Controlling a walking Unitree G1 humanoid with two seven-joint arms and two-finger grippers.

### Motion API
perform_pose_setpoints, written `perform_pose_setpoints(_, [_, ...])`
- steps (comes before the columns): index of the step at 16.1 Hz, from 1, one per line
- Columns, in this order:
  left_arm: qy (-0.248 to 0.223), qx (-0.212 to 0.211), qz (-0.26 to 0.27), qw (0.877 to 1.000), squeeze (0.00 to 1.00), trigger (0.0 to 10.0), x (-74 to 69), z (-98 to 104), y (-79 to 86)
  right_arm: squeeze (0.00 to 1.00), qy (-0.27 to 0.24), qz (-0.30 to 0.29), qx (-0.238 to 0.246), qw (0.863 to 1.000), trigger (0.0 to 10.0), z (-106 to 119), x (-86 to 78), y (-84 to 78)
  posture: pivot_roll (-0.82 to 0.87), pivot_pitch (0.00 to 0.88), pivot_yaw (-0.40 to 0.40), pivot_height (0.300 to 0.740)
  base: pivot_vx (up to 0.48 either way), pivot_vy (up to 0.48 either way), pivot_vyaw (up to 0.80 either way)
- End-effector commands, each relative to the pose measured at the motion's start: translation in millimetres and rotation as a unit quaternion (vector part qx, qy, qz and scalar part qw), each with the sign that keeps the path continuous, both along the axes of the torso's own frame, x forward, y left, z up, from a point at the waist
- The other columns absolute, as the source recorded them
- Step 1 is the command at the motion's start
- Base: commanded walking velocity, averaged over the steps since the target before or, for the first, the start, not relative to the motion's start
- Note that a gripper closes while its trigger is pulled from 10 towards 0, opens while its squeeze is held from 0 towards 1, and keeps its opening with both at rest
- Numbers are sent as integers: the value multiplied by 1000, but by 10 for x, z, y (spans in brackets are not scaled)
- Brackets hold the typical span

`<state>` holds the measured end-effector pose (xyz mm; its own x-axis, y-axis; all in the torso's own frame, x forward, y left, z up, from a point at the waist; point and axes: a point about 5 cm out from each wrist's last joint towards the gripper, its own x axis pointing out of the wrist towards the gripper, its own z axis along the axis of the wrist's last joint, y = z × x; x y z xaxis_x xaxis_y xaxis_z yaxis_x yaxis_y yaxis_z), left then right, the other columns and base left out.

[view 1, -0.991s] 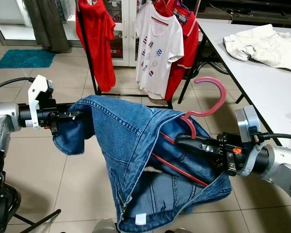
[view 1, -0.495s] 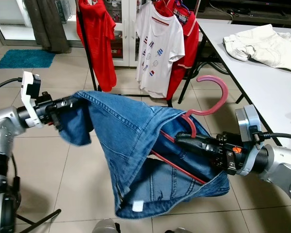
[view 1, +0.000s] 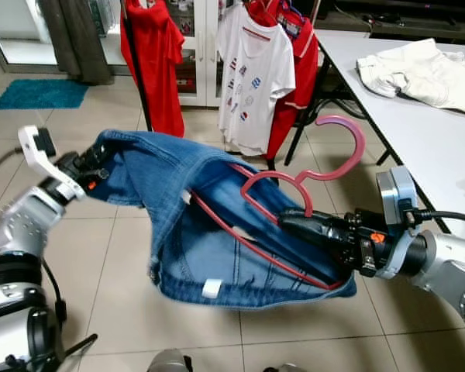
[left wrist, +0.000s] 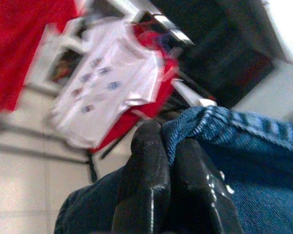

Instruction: Hang hanger

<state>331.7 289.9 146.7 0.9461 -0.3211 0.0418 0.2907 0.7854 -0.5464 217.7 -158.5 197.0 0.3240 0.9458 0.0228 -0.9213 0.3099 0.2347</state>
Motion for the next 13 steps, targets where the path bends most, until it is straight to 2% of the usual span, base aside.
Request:
perform_pose_setpoints(1, [21,-12,60,998,0,0,-28,-31,139,0,-17,-9,14,1000,10000,89,16,-64,32,47,-29,740,0,0,0])
perform_pose_setpoints(2, [45,-29,105,993,0,0,-24,-94,185,0,-17,-10,15,1000,10000,90,18,-65,31,48,-27,740,0,0,0])
perform_pose_setpoints(4, [71,-41,142,987,0,0,-29,-177,209,0,-17,-11,14,1000,10000,85,13,-67,30,48,-26,740,0,0,0])
perform_pose_setpoints(5, [75,-27,130,988,0,0,-23,-196,153,0,-17,-11,13,1000,10000,83,10,-65,27,48,-24,740,0,0,0])
perform_pose_setpoints(8, [78,-33,98,992,0,0,25,-195,-16,0,-17,-14,11,1000,10000,81,1,-61,23,46,-19,740,0,0,0])
perform_pose_setpoints(9, [64,-26,75,995,0,1098,38,-165,-88,0,-17,-14,10,1000,10000,80,-7,-64,23,46,-19,740,0,0,0])
perform_pose_setpoints(10, [46,-25,49,997,0,10000,45,-127,-164,0,-16,-14,10,1000,10000,79,-13,-65,23,46,-19,740,0,0,0])
perform_pose_setpoints(11, [22,-20,25,999,0,10000,43,-78,-225,0,-16,-14,10,1000,10000,74,-13,-60,21,41,-19,740,0,0,0])
perform_pose_setpoints(12, [3,-14,12,1000,1000,10000,37,-40,-246,0,-15,-14,10,1000,10000,66,-13,-52,20,38,-20,740,0,0,0])
perform_pose_setpoints(13, [1,0,0,1000,1000,10000,19,-18,-245,0,-13,-15,10,1000,10000,60,-11,-41,20,35,-21,740,0,0,0])
